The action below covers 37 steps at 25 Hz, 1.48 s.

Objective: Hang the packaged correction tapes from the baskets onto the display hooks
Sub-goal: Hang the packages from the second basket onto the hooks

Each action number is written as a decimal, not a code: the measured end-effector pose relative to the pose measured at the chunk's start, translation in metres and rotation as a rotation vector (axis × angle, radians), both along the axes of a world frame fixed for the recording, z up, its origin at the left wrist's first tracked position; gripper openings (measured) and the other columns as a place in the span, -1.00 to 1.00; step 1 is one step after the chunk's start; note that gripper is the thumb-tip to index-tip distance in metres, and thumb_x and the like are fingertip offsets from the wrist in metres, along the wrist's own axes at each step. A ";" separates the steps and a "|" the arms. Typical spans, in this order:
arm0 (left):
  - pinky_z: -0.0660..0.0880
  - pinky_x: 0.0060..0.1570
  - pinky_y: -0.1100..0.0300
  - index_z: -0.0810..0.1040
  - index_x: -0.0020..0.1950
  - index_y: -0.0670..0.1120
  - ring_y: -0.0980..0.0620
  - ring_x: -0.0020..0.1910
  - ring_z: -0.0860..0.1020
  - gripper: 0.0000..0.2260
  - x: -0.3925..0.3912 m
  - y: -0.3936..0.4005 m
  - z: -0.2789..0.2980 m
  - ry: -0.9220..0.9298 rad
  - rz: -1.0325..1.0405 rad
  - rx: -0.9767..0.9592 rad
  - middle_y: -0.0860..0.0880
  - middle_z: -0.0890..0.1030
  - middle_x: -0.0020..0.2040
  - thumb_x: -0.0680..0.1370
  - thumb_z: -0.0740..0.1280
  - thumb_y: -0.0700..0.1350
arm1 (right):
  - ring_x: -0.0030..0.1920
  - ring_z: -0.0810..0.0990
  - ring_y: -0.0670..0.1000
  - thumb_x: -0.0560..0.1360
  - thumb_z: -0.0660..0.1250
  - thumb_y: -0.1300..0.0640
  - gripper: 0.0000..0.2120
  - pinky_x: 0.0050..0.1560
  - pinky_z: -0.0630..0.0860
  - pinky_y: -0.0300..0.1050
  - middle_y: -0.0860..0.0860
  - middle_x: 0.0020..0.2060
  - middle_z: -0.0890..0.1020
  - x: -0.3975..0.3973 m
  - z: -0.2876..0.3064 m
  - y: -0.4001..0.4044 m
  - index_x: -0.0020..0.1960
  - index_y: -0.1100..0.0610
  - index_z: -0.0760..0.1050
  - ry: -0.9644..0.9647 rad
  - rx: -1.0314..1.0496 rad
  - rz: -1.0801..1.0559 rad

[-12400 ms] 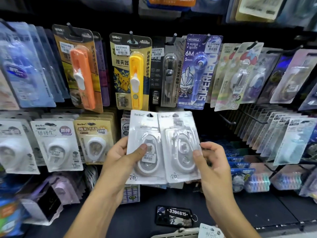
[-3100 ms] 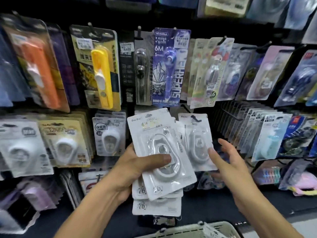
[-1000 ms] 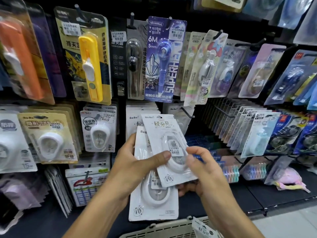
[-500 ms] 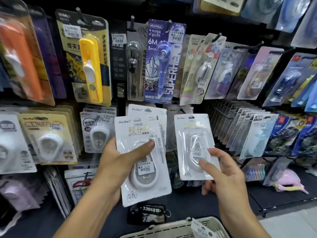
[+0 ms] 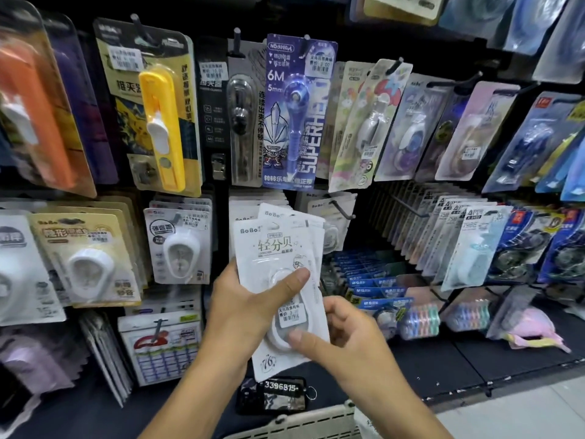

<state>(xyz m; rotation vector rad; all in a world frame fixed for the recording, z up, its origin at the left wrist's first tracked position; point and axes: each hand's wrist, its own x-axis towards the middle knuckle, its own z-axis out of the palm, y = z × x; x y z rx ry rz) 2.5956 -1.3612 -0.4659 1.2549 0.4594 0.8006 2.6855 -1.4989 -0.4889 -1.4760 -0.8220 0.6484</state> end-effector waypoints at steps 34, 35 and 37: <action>0.04 0.56 0.02 0.32 0.58 0.11 0.10 0.58 0.10 -0.48 0.010 0.028 -0.008 0.607 0.253 1.118 0.15 0.25 0.61 0.62 0.30 0.10 | -0.42 0.58 0.10 0.44 0.43 0.01 -0.63 -0.55 0.43 -0.14 0.15 -0.10 0.73 0.040 0.006 -0.013 0.23 0.05 0.56 0.119 0.135 -0.259; -0.07 0.58 0.04 0.24 0.62 0.13 0.12 0.62 -0.01 -0.44 0.011 0.031 -0.010 0.669 0.216 1.127 0.15 0.12 0.66 0.63 0.27 0.12 | -0.44 0.56 0.08 0.44 0.43 0.01 -0.63 -0.57 0.40 -0.15 0.13 -0.13 0.73 0.044 0.006 -0.016 0.22 0.02 0.57 0.118 0.130 -0.285; -0.23 0.59 0.03 0.09 0.66 0.16 0.14 0.64 -0.20 -0.40 0.015 0.032 -0.017 0.776 0.153 1.169 0.17 -0.10 0.69 0.65 0.22 0.16 | -0.50 0.51 0.02 0.45 0.45 0.00 -0.69 -0.60 0.34 -0.21 0.07 -0.20 0.73 0.049 0.008 -0.021 0.19 -0.07 0.58 0.116 0.117 -0.349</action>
